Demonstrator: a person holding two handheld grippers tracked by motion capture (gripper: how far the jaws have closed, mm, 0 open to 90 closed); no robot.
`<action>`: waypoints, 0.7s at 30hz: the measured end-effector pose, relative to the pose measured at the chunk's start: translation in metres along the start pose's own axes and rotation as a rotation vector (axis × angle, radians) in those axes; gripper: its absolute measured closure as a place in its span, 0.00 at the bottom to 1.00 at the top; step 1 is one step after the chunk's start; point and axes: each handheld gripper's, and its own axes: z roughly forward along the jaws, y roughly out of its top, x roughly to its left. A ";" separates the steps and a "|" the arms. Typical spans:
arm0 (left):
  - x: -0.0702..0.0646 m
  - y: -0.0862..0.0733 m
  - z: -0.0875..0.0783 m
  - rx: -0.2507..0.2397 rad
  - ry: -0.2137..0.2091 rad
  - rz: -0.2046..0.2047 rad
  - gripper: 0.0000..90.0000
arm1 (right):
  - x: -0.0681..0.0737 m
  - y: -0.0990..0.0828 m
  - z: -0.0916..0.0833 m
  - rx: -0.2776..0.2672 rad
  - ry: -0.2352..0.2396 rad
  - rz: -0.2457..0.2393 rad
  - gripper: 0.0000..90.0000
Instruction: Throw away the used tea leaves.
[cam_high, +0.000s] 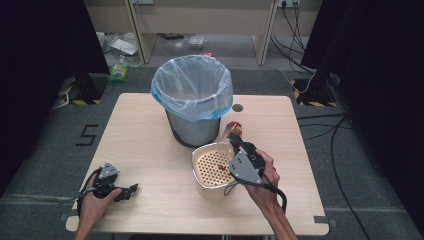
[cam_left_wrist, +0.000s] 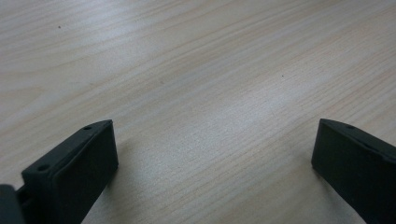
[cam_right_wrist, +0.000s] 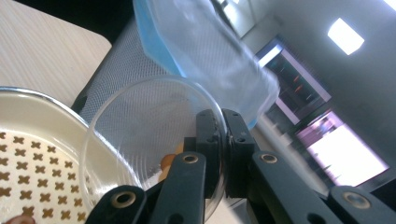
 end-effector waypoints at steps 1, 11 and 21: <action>0.000 0.000 0.000 0.000 0.000 0.000 0.00 | 0.002 0.000 0.001 -0.002 -0.010 -0.013 0.97; 0.000 -0.001 -0.001 -0.003 -0.003 -0.001 0.00 | 0.021 0.008 0.004 -0.055 -0.080 -0.149 0.97; 0.000 -0.001 -0.001 -0.003 -0.002 -0.001 0.00 | 0.027 0.006 0.005 -0.064 -0.102 -0.236 0.97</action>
